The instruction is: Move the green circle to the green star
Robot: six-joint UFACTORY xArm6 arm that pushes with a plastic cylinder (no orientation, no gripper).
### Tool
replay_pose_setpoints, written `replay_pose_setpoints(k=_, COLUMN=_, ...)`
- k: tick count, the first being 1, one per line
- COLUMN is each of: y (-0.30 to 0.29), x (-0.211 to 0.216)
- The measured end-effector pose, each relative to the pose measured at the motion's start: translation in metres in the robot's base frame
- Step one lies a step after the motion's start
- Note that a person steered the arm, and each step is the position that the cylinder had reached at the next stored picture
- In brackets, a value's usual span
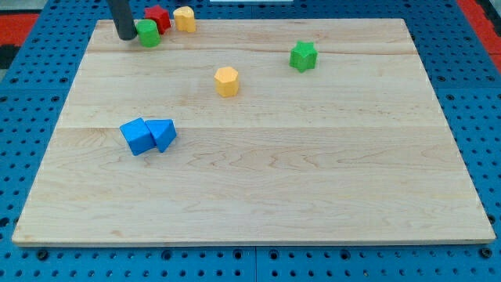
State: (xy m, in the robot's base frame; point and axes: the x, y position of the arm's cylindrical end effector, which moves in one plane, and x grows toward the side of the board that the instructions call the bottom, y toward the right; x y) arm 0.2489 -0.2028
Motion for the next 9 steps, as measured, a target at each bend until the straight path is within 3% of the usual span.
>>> replay_pose_setpoints(k=1, y=0.067, x=0.001)
replay_pose_setpoints(k=3, y=0.001, x=-0.013)
replay_pose_setpoints(k=5, y=0.039, x=-0.049)
replay_pose_setpoints(k=7, y=0.144, x=0.003)
replay_pose_setpoints(k=9, y=0.235, x=0.029)
